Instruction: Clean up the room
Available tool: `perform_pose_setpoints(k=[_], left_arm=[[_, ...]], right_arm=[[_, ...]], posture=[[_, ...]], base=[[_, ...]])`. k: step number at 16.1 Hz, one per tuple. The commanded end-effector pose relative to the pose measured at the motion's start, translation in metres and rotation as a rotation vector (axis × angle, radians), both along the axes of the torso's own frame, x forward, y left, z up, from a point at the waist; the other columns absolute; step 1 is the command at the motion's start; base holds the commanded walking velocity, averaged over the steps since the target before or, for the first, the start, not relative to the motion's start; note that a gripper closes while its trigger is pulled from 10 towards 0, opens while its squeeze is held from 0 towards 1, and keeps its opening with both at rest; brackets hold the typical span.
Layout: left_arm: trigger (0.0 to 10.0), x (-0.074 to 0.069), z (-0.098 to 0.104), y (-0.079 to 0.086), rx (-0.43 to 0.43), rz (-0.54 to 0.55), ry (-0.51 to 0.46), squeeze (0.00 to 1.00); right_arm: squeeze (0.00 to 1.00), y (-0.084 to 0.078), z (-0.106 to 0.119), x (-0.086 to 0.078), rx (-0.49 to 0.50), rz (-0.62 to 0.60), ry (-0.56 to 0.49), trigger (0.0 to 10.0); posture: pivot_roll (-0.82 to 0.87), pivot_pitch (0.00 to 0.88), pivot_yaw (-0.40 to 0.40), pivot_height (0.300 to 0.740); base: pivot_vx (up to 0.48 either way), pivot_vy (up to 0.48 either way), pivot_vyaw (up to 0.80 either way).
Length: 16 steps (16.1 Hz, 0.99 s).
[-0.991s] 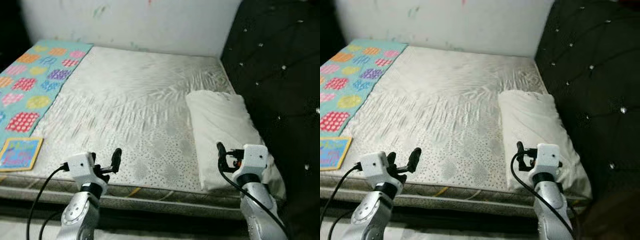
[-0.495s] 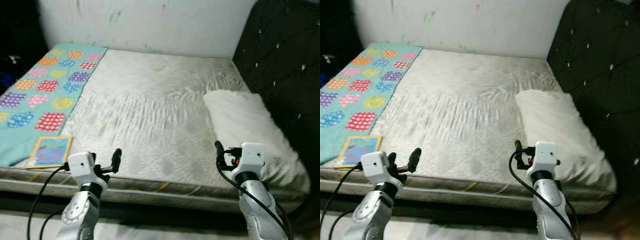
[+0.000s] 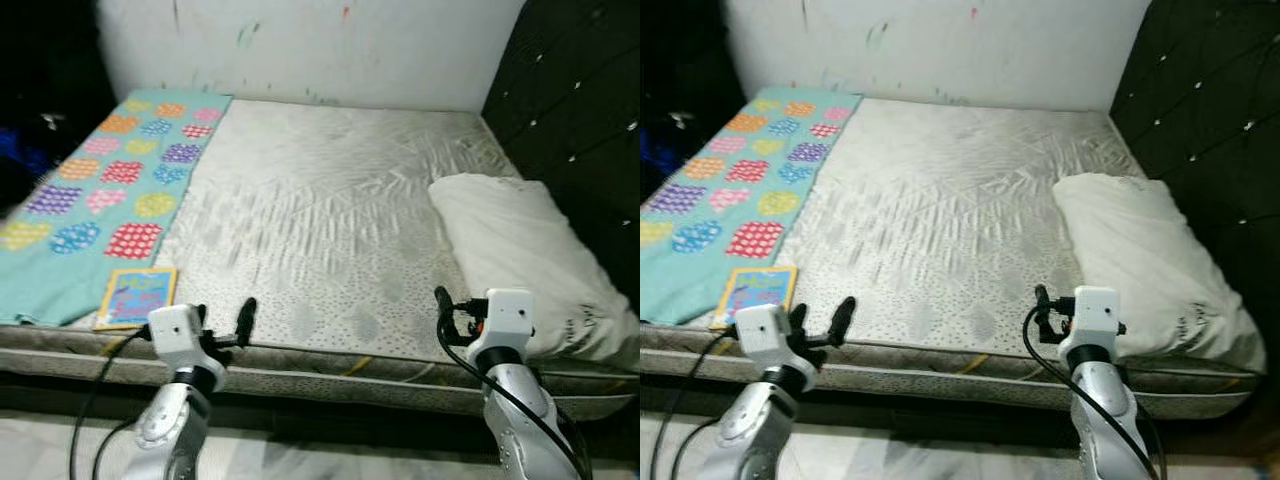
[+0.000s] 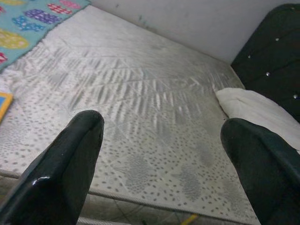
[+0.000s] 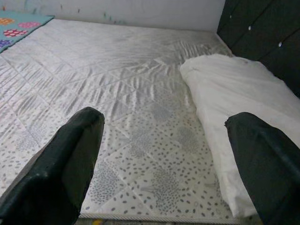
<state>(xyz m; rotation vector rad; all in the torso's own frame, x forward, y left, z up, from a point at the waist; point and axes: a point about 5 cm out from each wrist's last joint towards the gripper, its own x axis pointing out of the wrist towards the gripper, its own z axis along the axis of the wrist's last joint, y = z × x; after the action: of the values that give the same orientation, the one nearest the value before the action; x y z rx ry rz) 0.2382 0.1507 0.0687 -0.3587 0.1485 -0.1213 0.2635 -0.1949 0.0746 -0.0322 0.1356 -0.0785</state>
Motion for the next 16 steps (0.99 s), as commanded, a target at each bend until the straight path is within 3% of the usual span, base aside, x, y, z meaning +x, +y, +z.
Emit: perform_pose_setpoints(k=[1,14,16], left_arm=[[10.0,0.0011,0.0039,-0.0021,-0.002,-0.018,-0.021,0.00],[10.0,0.0001,0.0019,-0.0028,0.001,-0.026,-0.007,0.00],[10.0,0.0002,0.0022,-0.0024,0.002,-0.018,-0.008,0.00]], right_arm=[[0.00,-0.0039,0.0032,0.0008,-0.005,-0.006,-0.005,10.0],[0.00,-0.0050,0.0013,-0.0004,-0.005,-0.011,0.014,10.0],[0.00,-0.0052,0.0011,-0.0004,-0.006,-0.012,0.016,10.0]], posture=[[-0.09,0.000,-0.019,0.740],[-0.09,0.000,-0.019,0.740],[-0.09,0.000,-0.019,0.740]], base=[[0.289,0.000,0.00],[0.303,0.000,0.00],[0.000,0.000,0.00]])
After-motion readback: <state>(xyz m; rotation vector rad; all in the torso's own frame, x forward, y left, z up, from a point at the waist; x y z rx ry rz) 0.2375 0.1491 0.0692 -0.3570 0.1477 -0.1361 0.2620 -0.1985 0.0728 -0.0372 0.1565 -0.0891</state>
